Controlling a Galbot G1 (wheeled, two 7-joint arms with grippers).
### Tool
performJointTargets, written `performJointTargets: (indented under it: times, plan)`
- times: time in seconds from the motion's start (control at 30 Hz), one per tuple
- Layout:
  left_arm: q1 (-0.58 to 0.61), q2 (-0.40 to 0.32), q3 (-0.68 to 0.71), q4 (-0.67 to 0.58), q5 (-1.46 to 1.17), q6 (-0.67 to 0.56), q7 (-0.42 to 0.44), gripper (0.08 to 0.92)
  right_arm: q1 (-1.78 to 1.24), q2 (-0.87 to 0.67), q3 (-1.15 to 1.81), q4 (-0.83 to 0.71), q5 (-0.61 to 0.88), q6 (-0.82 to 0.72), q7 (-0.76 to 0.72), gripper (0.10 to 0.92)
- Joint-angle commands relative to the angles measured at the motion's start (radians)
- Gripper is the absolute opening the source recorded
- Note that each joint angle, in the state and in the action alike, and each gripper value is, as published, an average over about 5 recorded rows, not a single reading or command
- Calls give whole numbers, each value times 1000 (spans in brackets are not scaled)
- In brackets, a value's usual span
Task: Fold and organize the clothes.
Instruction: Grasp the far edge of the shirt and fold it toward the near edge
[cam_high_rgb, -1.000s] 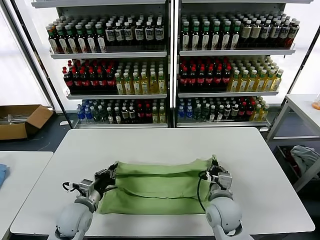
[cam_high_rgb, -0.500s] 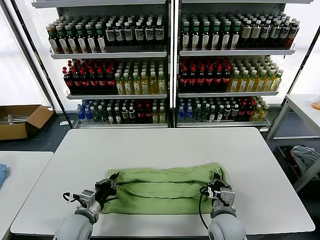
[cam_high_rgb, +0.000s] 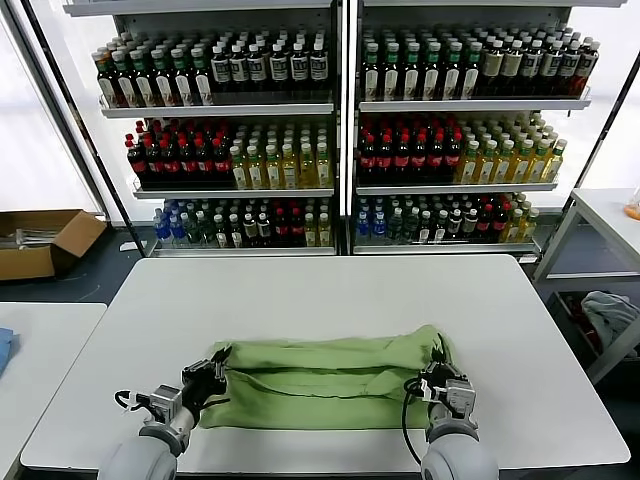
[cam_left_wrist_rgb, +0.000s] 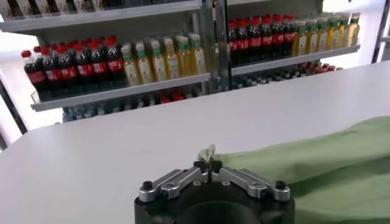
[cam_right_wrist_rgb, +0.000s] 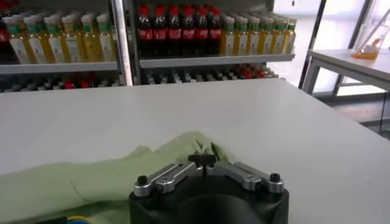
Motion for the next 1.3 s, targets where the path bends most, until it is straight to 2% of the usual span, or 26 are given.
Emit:
performJointTargets:
  times: [0.03,0.33,0.5,0.6,0.77,1.0,1.17,1.3]
  plan:
    - [14,-3,-7,0,18,-2,7,84,-17,-1,-4,-2,-9,-1,-3,109]
    - [10,-6,-13,18,51,-2,10,95,-22,4,-8,-42,-37,3,-3,109]
    - [21,-7,-15,4,85,15,12,211,-14,0,-7,-54,-58,2,-2,109]
    - [30,-9,-18,-5,107,24,14,297,-15,-1,-8,-48,-63,0,-2,140]
    - [44,-22,-27,-48,114,27,7,445,-33,-6,-6,7,-65,-3,-11,279]
    - [63,-75,-41,-158,114,41,-26,644,-81,-20,-1,212,-7,6,-15,478]
    - [59,-115,-48,-148,43,53,-79,780,-72,-19,-3,283,4,11,2,634]
    - [57,-136,-49,-116,-36,70,-102,819,-70,-23,-3,285,3,11,6,752]
